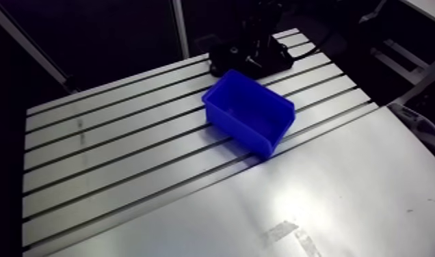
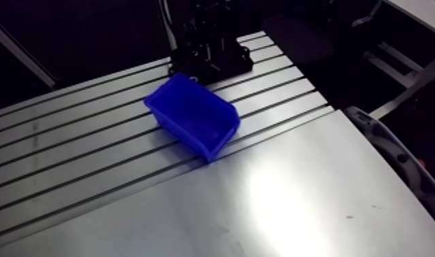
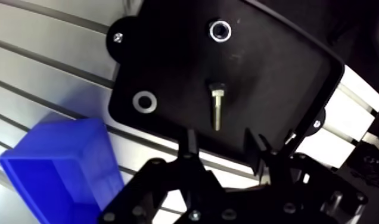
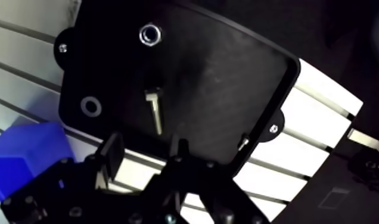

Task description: Pick up the M10 bolt from the tray and put it into the blue bin.

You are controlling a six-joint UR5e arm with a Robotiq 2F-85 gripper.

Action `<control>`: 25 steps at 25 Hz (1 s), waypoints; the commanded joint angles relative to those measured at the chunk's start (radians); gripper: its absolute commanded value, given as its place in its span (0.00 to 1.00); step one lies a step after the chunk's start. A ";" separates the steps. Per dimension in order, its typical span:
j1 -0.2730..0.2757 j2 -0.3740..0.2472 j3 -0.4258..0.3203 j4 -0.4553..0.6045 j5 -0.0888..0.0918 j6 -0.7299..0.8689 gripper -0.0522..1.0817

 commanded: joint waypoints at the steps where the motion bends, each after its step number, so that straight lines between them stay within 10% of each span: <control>1: 0.000 0.014 0.008 -0.024 -0.001 -0.003 0.48; 25: -0.009 0.035 0.023 -0.057 -0.005 -0.034 0.52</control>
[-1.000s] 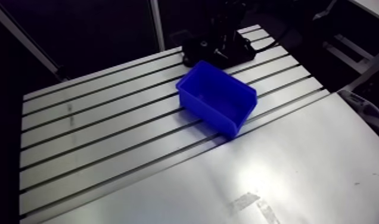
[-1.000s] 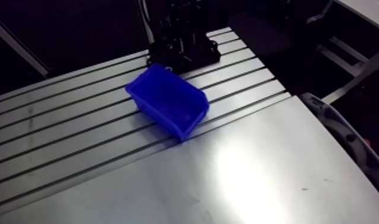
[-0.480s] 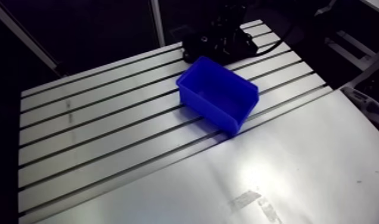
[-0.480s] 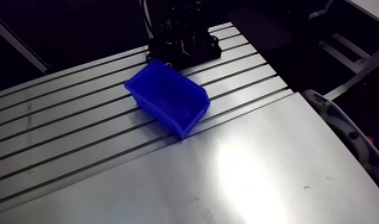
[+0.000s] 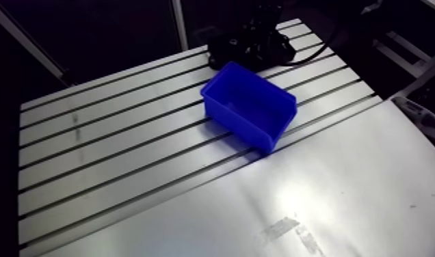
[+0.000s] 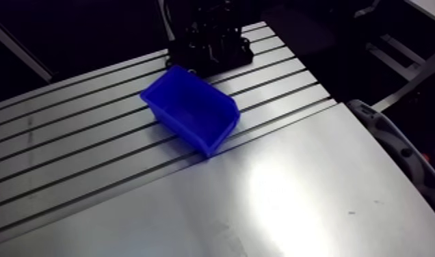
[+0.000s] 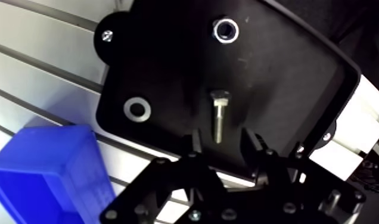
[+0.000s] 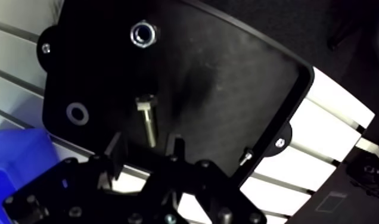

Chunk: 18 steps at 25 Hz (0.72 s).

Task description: Pick up the M10 bolt from the tray and put it into the blue bin.

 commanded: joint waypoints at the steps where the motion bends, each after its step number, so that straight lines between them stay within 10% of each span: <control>1: -0.003 0.002 0.000 -0.006 0.001 -0.005 0.52; 18: -0.001 0.013 0.005 -0.007 0.004 -0.003 0.59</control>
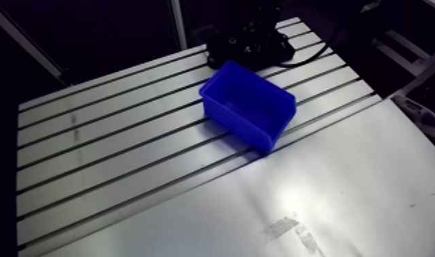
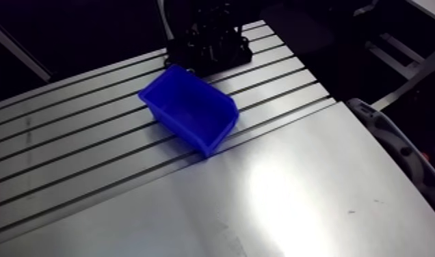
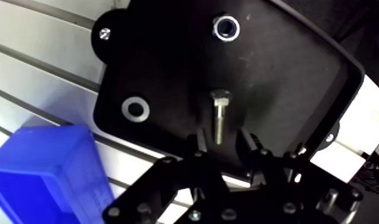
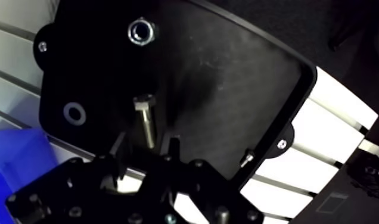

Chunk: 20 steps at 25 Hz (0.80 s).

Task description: Pick up the M10 bolt from the tray and put it into the blue bin.

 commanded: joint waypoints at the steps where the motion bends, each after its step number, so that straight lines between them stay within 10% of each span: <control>1: 0.003 0.009 -0.001 -0.001 0.000 0.002 0.59; 20: 0.004 0.012 0.007 -0.044 0.000 -0.001 0.65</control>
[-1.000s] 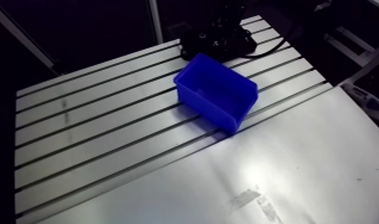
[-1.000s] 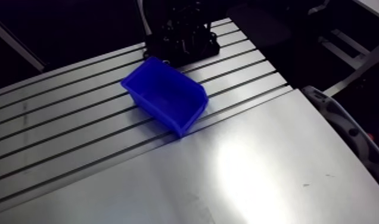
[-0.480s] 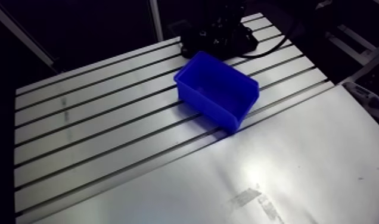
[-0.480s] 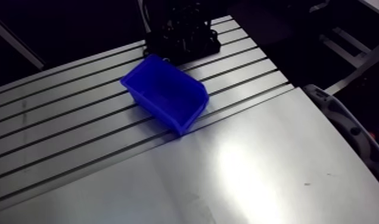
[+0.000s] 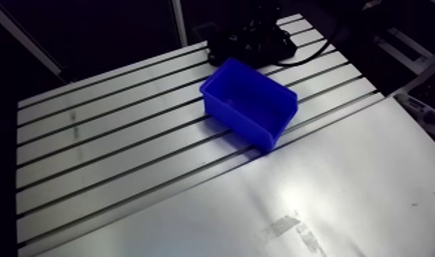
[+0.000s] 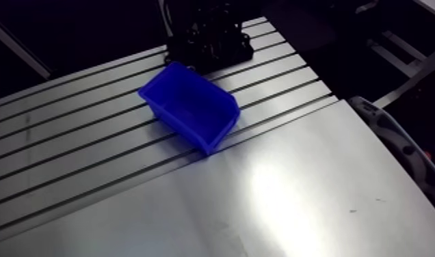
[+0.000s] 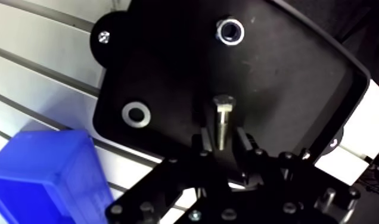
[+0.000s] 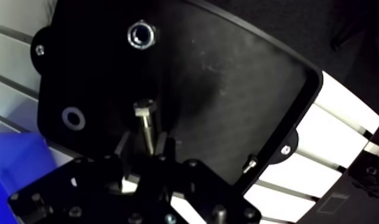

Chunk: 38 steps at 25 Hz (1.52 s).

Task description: Pick up the M10 bolt from the tray and put it into the blue bin.

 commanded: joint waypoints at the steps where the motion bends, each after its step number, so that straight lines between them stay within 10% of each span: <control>1: 0.001 0.001 0.009 -0.042 0.000 -0.005 0.65; 25: 0.001 0.001 0.022 -0.042 0.000 -0.005 0.68; 38: 0.000 0.001 0.020 -0.048 0.002 -0.003 0.88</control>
